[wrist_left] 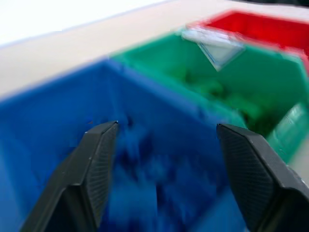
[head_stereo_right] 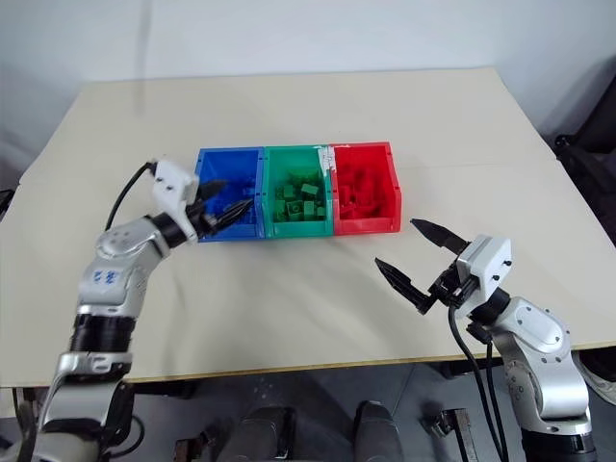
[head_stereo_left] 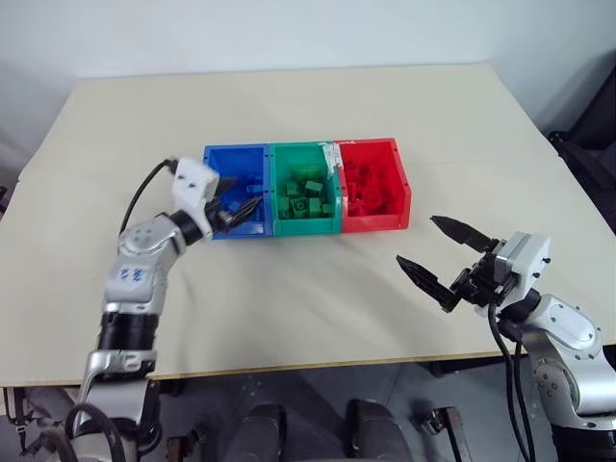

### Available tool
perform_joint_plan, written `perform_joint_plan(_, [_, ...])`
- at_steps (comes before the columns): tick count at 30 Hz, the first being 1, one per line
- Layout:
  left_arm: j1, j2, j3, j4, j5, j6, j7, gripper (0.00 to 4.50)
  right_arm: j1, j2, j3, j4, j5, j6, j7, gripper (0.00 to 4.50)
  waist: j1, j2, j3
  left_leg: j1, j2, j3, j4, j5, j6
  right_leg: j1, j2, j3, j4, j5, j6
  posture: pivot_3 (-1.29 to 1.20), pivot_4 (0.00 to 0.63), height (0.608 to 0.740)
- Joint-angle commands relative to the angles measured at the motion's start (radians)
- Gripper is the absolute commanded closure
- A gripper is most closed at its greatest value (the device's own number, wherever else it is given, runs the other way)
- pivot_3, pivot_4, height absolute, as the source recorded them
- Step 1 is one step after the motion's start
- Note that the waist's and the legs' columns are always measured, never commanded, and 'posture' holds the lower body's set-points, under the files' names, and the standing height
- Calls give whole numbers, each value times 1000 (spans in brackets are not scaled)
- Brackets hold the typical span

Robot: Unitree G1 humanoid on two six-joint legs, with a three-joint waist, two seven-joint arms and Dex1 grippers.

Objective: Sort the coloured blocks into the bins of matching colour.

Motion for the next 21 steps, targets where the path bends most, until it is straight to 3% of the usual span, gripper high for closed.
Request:
perform_joint_plan(1, [128, 90, 107, -105, -72, -96, -136, 1216, -26, -30, 1, 34, 8, -34, 80, 0, -3, 0, 0, 0, 0, 0, 0, 0, 0, 0, 0, 0, 0, 0, 0, 0, 150, 740])
perform_joint_plan(6, [414, 205, 254, -225, -165, -145, -311, 1216, -77, -71, 42, 146, -15, -80, 224, 0, -5, 0, 0, 1, 3, 0, -1, 0, 0, 0, -1, 0, -1, 0, 0, 0, 150, 740])
perform_joint_plan(11, [621, 214, 345, -292, -144, -180, -300, 1216, -130, -92, 58, 246, -20, -109, 322, 0, 7, 0, 0, 1, 3, -1, 0, -1, 2, 2, -3, 0, -4, 0, 0, 0, 150, 740])
perform_joint_plan(15, [660, 170, 337, -283, -96, -278, -251, 1216, -171, -96, 75, 327, -40, -147, 384, 0, 20, 0, 0, 1, 3, 0, 1, -1, 2, 2, -3, 0, -5, 0, 0, 0, 150, 740])
perform_joint_plan(21, [608, 137, 287, -298, -98, -265, -185, 1216, -195, -95, 64, 394, -53, -178, 412, 0, 21, 0, 0, 1, 3, 0, 1, -1, 2, 2, -2, 0, -3, 0, 0, 0, 150, 740])
